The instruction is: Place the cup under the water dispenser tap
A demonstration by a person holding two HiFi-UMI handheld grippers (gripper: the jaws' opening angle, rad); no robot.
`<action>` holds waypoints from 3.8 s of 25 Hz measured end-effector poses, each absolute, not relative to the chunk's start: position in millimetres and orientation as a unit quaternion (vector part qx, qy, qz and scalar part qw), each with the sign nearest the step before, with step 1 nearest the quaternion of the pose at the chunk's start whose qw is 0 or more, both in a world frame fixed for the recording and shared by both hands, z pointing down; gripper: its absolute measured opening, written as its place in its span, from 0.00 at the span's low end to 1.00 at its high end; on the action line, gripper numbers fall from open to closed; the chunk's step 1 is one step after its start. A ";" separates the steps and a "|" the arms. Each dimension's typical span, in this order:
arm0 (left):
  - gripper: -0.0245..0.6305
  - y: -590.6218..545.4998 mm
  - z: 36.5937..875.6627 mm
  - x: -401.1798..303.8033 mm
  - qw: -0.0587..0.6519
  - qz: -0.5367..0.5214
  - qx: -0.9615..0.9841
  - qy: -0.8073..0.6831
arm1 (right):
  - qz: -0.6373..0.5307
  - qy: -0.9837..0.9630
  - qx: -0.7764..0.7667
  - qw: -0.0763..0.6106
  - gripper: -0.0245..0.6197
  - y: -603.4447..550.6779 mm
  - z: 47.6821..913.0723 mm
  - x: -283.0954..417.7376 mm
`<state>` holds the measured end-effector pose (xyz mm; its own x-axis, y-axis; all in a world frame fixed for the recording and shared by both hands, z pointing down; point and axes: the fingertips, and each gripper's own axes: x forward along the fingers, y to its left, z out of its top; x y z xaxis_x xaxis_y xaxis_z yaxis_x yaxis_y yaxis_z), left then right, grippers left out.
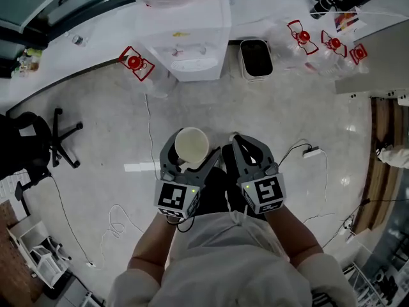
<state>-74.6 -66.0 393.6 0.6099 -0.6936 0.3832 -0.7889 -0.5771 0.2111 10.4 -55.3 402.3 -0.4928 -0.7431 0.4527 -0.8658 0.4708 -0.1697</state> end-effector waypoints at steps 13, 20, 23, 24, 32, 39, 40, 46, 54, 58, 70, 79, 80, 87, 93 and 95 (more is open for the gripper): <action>0.67 -139.7 531.8 -63.1 0.239 0.131 0.843 -0.463 | 0.183 -0.856 0.450 0.179 0.08 -148.1 514.7 13.5; 0.67 -189.4 613.1 -62.7 0.230 0.135 0.837 -0.478 | 0.224 -0.837 0.474 0.153 0.08 -182.9 594.2 21.6; 0.67 -218.4 637.9 -62.6 0.216 0.130 0.837 -0.487 | 0.231 -0.836 0.477 0.140 0.08 -199.5 614.6 10.2; 0.67 -229.0 643.7 -62.2 0.207 0.129 0.838 -0.488 | 0.232 -0.837 0.476 0.138 0.08 -204.8 621.9 6.9; 0.67 -290.0 687.6 -69.5 0.178 0.137 0.828 -0.514 | 0.249 -0.828 0.487 0.124 0.08 -240.1 657.9 9.9; 0.67 -324.9 719.1 -68.5 0.159 0.159 0.825 -0.518 | 0.217 -0.839 0.475 0.154 0.08 -274.4 672.1 18.8; 0.67 -329.3 722.3 -66.7 0.156 0.162 0.826 -0.517 | 0.214 -0.840 0.475 0.153 0.08 -277.3 672.0 19.6; 0.67 -352.1 732.1 -61.5 0.115 0.175 0.826 -0.524 | 0.214 -0.842 0.469 0.158 0.08 -272.3 684.8 17.2; 0.67 -371.5 740.4 -60.5 0.117 0.180 0.820 -0.530 | 0.213 -0.844 0.464 0.163 0.08 -275.7 686.6 15.9; 0.67 -371.1 742.6 -56.2 0.096 0.197 0.824 -0.523 | 0.211 -0.846 0.461 0.166 0.08 -277.6 685.2 17.8; 0.67 -372.4 737.4 -54.3 0.062 0.193 0.822 -0.531 | 0.197 -0.850 0.454 0.183 0.08 -274.5 682.7 21.4; 0.81 -374.9 729.2 -56.3 0.068 0.146 0.817 -0.554 | 0.197 -0.846 0.460 0.185 0.08 -270.7 685.8 28.9; 0.81 -374.2 727.2 -55.1 0.062 0.146 0.818 -0.552 | 0.198 -0.845 0.460 0.187 0.08 -269.4 687.4 29.7; 0.83 -367.3 716.0 -55.0 0.043 0.141 0.820 -0.553 | 0.179 -0.846 0.455 0.213 0.08 -256.6 694.8 33.5; 0.83 -341.3 715.5 -60.4 0.049 0.139 0.825 -0.545 | 0.134 -0.856 0.442 0.233 0.08 -241.7 687.4 19.0; 0.83 -330.7 715.0 -63.4 0.053 0.139 0.824 -0.547 | 0.137 -0.856 0.441 0.233 0.08 -234.3 686.4 15.5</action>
